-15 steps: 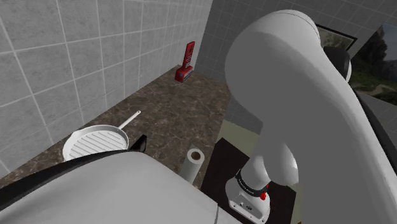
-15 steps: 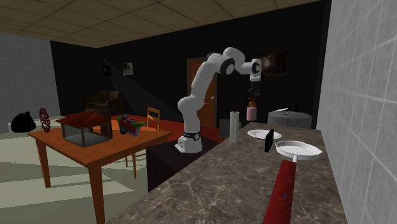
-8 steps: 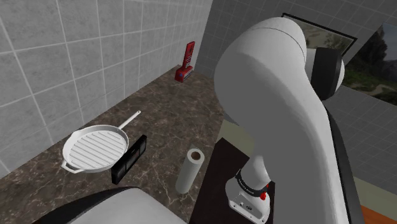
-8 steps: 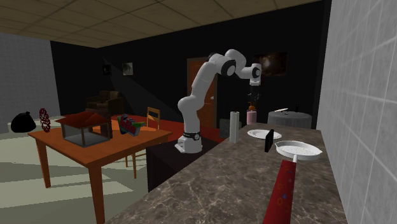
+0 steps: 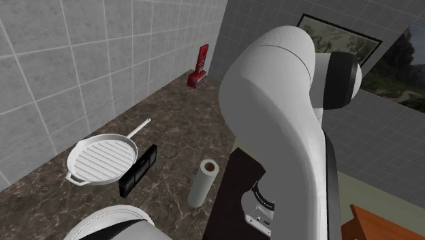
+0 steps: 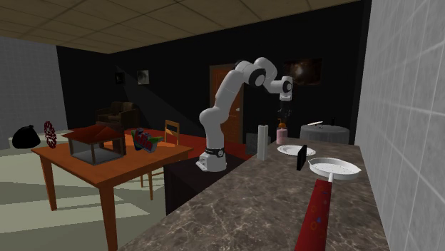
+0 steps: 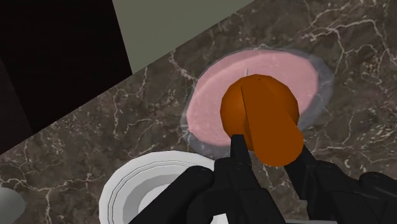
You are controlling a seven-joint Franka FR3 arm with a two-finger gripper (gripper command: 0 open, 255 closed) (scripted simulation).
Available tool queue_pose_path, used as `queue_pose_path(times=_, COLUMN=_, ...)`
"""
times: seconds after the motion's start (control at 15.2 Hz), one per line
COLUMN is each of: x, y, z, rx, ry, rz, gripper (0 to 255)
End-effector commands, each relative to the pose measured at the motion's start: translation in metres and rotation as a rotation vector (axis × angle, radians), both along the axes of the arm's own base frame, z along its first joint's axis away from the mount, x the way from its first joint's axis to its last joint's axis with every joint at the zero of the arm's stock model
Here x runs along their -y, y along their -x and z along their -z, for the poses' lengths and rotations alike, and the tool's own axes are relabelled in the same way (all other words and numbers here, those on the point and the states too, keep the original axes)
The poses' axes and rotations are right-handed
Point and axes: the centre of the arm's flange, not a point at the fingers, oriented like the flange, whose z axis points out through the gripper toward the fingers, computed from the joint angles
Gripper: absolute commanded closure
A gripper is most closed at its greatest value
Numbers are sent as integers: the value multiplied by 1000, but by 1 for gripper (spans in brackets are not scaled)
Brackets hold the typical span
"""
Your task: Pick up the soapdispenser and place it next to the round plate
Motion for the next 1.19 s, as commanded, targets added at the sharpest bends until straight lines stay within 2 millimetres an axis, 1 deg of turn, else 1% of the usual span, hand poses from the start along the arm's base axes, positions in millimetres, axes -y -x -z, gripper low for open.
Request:
queue_pose_path(times=0.0, x=1, y=1, z=4, rx=-2, ry=4, rz=-1, gripper=255)
queue_pose_path(times=0.4, x=1, y=1, z=4, rx=-2, ry=4, rz=-1, gripper=255)
queue_pose_path(times=0.46, x=1, y=1, z=5, rx=-2, ry=4, rz=-1, gripper=0)
queue_pose_path(times=0.79, x=1, y=1, z=4, rx=-2, ry=4, rz=-1, gripper=0)
queue_pose_path(times=0.99, x=1, y=0, z=-35, rx=-2, ry=4, rz=-1, gripper=0)
queue_pose_path(times=1.06, x=1, y=0, z=-46, rx=-2, ry=4, rz=-1, gripper=0)
queue_pose_path(times=1.12, x=1, y=0, z=-46, rx=-2, ry=4, rz=-1, gripper=0)
